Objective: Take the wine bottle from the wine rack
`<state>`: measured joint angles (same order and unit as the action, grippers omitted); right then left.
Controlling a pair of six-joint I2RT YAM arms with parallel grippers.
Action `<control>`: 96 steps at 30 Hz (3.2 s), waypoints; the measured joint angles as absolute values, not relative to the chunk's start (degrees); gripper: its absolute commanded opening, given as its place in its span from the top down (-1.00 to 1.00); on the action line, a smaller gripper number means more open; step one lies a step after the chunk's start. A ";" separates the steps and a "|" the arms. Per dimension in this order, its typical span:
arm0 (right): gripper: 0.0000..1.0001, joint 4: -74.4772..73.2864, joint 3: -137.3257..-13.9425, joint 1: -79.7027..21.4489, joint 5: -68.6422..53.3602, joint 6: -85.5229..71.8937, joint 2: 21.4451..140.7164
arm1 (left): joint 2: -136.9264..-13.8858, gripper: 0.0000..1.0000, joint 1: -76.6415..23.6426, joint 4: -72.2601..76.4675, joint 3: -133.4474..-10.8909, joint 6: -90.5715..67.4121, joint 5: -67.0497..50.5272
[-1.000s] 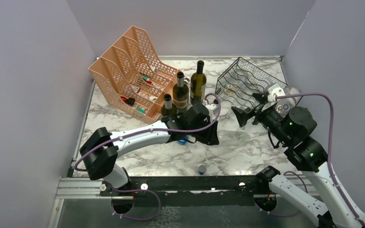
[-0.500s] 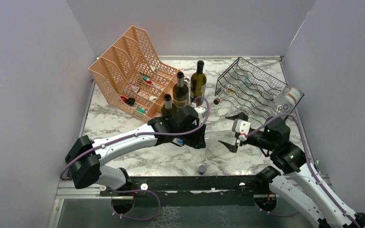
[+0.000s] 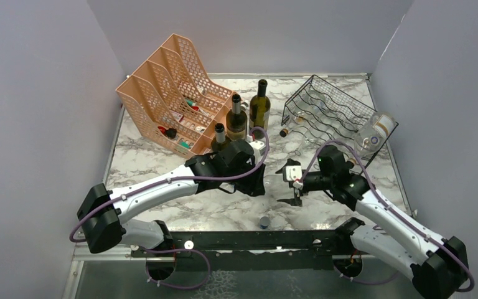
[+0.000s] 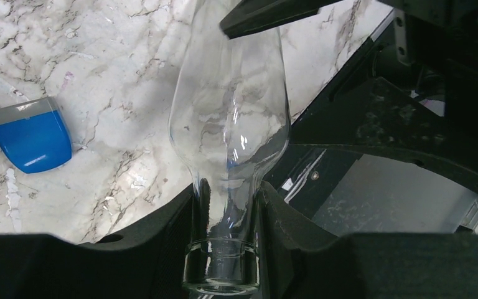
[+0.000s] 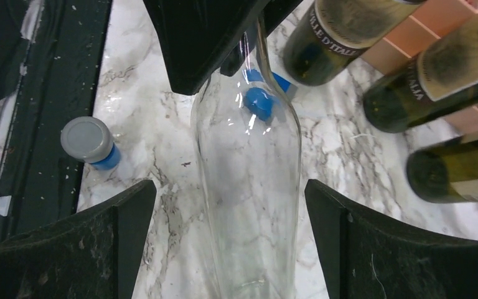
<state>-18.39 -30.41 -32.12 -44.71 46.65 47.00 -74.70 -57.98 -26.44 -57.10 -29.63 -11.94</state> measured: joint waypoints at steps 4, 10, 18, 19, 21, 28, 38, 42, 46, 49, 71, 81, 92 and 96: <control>-0.69 -14.92 -30.79 -32.14 -47.57 46.61 53.10 | -74.02 1.00 -57.98 -26.70 -57.04 -29.34 -11.94; -0.36 -9.80 -31.33 -32.14 -52.21 46.46 60.38 | -73.32 1.00 -57.98 -26.94 -56.77 -29.23 -11.99; 0.15 -6.57 -31.59 -32.14 -54.70 44.03 61.08 | -72.03 0.20 -57.95 -27.57 -56.77 -29.21 -12.10; 0.19 -6.17 -31.59 -32.14 -55.09 43.46 61.08 | -71.75 0.04 -57.93 -27.62 -56.77 -29.21 -12.10; 0.30 -4.97 -31.59 -32.14 -55.90 42.37 61.08 | -70.78 -0.28 -57.84 -28.08 -56.84 -28.99 -12.10; 0.41 5.17 -27.97 -32.14 -56.07 37.01 59.11 | -67.29 -0.88 -57.87 -31.48 -63.24 -25.23 -10.15; 0.53 31.94 -19.90 -32.21 -37.45 15.20 59.90 | -58.35 -0.99 -57.87 -32.73 -74.37 -20.03 3.68; 0.56 46.37 -19.64 -32.18 -27.31 5.26 65.56 | -55.61 -0.99 -57.87 -32.71 -74.26 -19.62 7.40; 0.56 58.74 -20.58 -32.10 -21.43 -1.80 73.78 | -54.39 -0.99 -57.87 -32.84 -71.90 -19.68 8.84; 0.57 65.08 -22.87 -32.10 -19.49 -5.32 80.05 | -53.95 -0.98 -57.87 -33.23 -70.17 -20.18 9.28; 0.59 85.17 -31.92 -32.10 -18.22 -4.21 102.76 | -49.01 -0.98 -57.87 -35.00 -68.53 -21.19 12.75; 0.45 85.95 -33.76 -32.10 -18.24 -3.70 105.80 | -49.19 -0.98 -57.87 -35.81 -68.53 -21.19 13.21; 0.15 86.54 -27.81 -32.14 -17.04 -2.74 101.67 | -49.17 -0.98 -57.87 -35.99 -68.38 -21.65 13.21; 0.08 86.70 -25.74 -32.14 -16.38 -2.26 100.16 | -49.17 -0.98 -57.87 -35.99 -68.38 -21.98 13.19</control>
<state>86.70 -25.74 -32.14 -16.38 -2.26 100.16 -49.17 -57.87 -35.99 -68.38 -21.98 13.19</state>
